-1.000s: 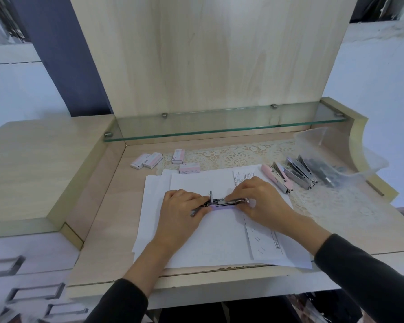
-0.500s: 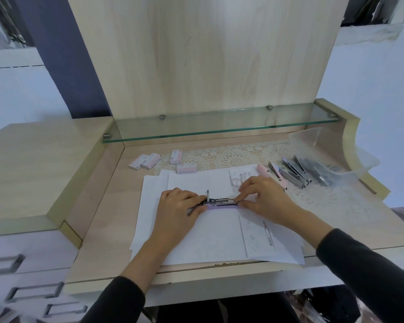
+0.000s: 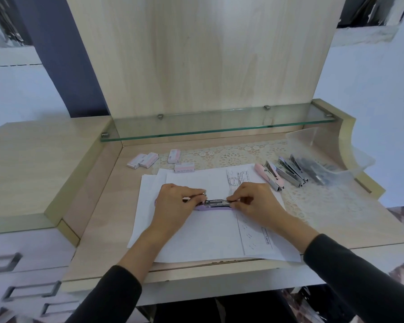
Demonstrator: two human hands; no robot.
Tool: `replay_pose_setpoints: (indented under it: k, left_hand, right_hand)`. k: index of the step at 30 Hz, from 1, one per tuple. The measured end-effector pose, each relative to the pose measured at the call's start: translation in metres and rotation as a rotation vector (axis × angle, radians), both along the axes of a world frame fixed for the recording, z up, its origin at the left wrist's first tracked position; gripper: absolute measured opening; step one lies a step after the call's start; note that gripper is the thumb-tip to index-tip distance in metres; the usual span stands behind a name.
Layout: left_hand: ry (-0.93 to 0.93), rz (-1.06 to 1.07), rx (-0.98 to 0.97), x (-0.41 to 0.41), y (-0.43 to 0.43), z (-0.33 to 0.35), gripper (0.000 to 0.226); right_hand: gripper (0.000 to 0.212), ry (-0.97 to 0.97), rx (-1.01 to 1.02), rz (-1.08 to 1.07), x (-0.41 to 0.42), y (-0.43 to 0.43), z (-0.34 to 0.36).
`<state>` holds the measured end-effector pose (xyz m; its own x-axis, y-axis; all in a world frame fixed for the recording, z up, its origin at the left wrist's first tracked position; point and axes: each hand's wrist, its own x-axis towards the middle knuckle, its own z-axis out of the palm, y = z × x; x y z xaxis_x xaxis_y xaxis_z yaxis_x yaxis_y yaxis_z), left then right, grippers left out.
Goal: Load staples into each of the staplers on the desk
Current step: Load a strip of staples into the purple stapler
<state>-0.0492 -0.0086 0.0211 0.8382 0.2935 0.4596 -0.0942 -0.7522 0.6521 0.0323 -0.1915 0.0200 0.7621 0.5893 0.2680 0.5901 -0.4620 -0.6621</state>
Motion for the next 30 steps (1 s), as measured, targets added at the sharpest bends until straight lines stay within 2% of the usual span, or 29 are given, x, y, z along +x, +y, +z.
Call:
replay_pose_setpoints:
  k: [4, 9, 13, 20, 22, 25, 30]
  left_hand:
    - [0.113, -0.080, -0.032, 0.005, 0.001, 0.011, 0.010]
    - [0.182, -0.165, 0.208, 0.010, -0.013, 0.006, 0.010]
    - [0.190, -0.142, 0.208, 0.008, -0.012, 0.003, 0.015]
    - [0.290, -0.226, 0.555, -0.013, 0.010, 0.008, 0.035]
    - [0.297, -0.239, 0.570, -0.018, 0.010, 0.010, 0.040]
    - [0.312, -0.253, 0.534, -0.019, 0.005, 0.010, 0.033]
    - [0.345, -0.269, 0.463, -0.013, 0.001, 0.008, 0.032]
  right_hand:
    - [0.013, -0.008, 0.014, -0.011, 0.001, 0.000, -0.002]
    - [0.012, -0.003, 0.055, -0.007, 0.000, 0.002, -0.004]
    - [0.012, 0.022, 0.082, -0.021, 0.000, 0.001, -0.005]
    - [0.013, 0.010, 0.075, -0.001, 0.000, 0.000, -0.007]
    - [0.013, 0.009, 0.078, -0.003, -0.001, 0.000, -0.007]
    - [0.012, -0.002, 0.074, -0.006, -0.001, 0.000, -0.007]
    - [0.013, -0.012, 0.055, -0.011, -0.004, 0.000, -0.003]
